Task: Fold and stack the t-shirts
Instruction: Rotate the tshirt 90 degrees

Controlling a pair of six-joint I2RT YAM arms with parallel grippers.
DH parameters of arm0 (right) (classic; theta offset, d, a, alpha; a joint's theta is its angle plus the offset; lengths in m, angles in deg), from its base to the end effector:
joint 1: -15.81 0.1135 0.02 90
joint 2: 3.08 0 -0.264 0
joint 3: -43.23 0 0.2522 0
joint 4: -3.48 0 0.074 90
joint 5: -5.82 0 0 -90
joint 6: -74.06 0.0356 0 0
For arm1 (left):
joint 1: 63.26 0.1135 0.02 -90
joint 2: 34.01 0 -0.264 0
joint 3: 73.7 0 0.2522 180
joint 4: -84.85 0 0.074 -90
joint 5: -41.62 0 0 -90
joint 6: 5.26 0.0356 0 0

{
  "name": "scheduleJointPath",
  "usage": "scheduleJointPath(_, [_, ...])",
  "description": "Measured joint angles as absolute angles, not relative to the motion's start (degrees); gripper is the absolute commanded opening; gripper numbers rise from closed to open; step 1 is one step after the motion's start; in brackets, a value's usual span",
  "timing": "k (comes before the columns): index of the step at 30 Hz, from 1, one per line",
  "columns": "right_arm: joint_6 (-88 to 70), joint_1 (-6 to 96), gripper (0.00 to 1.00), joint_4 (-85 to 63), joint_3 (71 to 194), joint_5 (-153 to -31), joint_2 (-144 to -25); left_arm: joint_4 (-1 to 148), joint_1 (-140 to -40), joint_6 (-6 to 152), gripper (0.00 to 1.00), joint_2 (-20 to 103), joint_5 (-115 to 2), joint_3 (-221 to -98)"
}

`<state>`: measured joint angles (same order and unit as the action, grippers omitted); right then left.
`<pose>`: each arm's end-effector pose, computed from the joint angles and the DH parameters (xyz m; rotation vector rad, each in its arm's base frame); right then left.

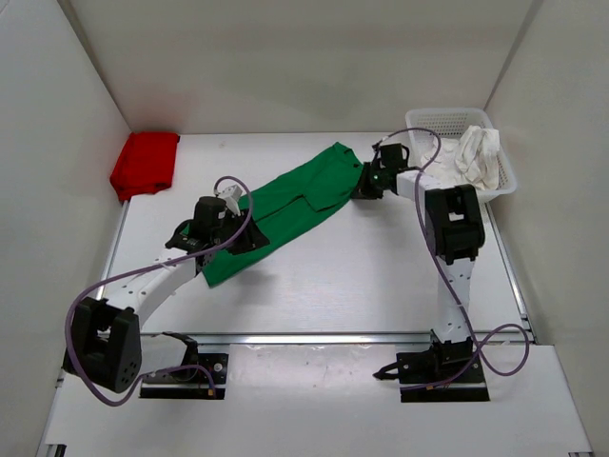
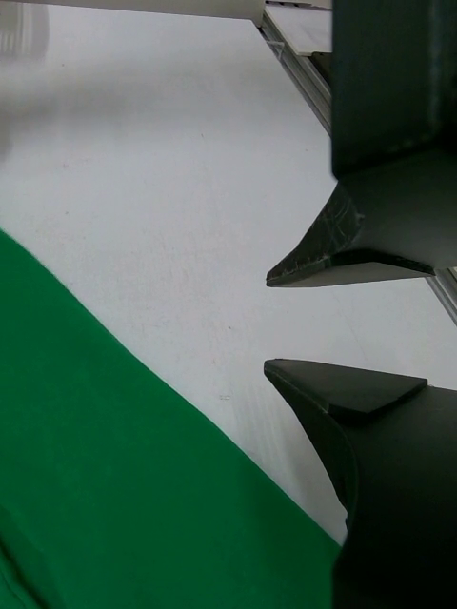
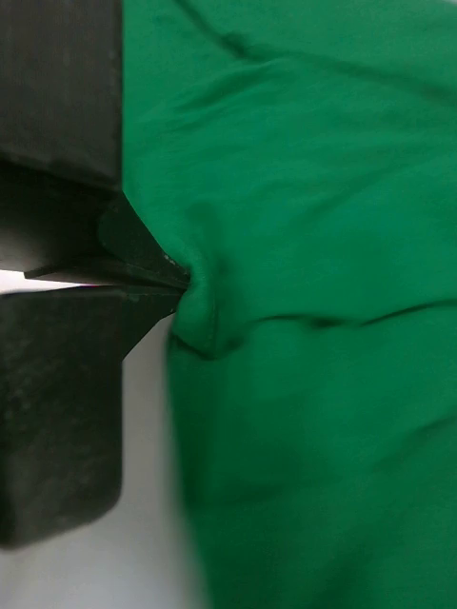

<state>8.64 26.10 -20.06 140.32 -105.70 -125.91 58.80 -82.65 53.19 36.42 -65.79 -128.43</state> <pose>0.4504 0.0951 0.1446 0.1348 2.4800 0.7247 0.2369 -0.0947 0.2221 -0.0901 2.3923 -0.7901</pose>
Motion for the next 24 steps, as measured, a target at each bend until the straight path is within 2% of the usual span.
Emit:
scheduleJointPath(6, [6.8, 26.78, 0.01, -29.37, 165.95, -105.44, -140.29, 59.28, -86.15, 52.62, 0.47, 39.0, -65.7, -129.11])
scheduleJointPath(7, [6.32, 26.88, 0.04, -30.88, 168.38, -104.67, -141.12, 59.3, -86.65, 52.51, 0.47, 39.48, -65.75, -129.46])
scheduleJointPath(9, [5.14, 27.3, 0.17, -33.24, 169.41, -102.7, -140.07, 59.54, -87.35, 52.33, 0.47, 39.92, -65.79, -129.9])
scheduleJointPath(10, [4.86, 27.52, 0.24, -33.42, 167.57, -101.61, -138.12, 59.52, -87.35, 52.31, 0.47, 39.92, -65.77, -130.05])
scheduleJointPath(12, [5.05, 27.87, 0.3, -33.15, 160.01, -99.86, -131.11, 59.48, -87.07, 52.29, 0.46, 39.92, -65.79, -130.62])
scheduleJointPath(18, [10.06, 33.97, 0.39, -22.68, 131.29, -100.83, -106.39, 59.52, -82.63, 51.76, 0.46, 39.7, -66.34, -131.6])
scheduleJointPath(21, [13.29, 43.15, 0.43, -14.77, 122.61, -101.04, -103.76, 59.74, -78.41, 50.69, 0.45, 39.59, -66.77, -131.6])
scheduleJointPath(24, [17.01, 51.58, 0.44, -10.42, 118.72, -102.16, -106.89, 59.43, -76.36, 50.28, 0.44, 39.44, -66.49, -131.6])
